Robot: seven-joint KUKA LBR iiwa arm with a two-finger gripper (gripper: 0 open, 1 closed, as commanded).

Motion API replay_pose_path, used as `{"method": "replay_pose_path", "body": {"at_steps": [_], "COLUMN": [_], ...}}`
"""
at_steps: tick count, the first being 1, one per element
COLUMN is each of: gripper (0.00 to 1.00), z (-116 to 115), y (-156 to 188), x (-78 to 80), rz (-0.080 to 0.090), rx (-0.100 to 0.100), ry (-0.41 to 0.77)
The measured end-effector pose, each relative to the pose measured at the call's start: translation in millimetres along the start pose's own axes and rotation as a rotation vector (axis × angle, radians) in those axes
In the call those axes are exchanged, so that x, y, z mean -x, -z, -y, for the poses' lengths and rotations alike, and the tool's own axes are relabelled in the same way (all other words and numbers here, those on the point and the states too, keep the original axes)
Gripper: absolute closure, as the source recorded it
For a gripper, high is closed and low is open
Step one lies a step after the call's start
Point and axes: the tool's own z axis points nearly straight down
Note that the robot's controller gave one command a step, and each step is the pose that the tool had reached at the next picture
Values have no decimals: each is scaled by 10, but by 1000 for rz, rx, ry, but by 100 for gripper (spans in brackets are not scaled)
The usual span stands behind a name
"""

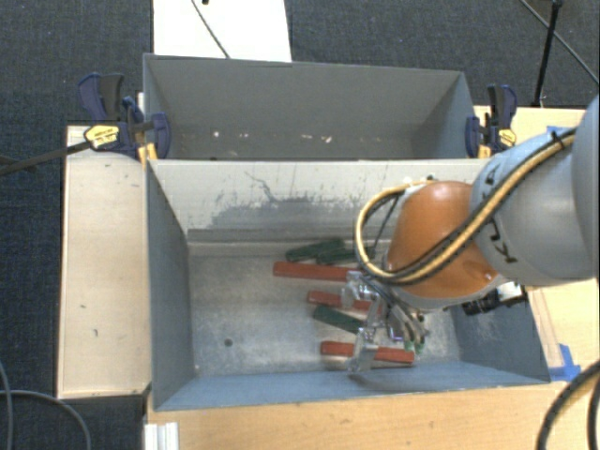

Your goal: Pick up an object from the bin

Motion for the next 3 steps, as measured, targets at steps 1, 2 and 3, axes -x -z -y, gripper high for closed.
{"method": "replay_pose_path", "body": {"at_steps": [1, 2, 3], "gripper": [0, 0, 0], "z": [-34, -40, -41], "y": [124, -325, -320], "x": [16, 36, 46], "rz": [2, 1, 2], "rx": [0, 0, 0], "ry": [-62, -133, -133]}}
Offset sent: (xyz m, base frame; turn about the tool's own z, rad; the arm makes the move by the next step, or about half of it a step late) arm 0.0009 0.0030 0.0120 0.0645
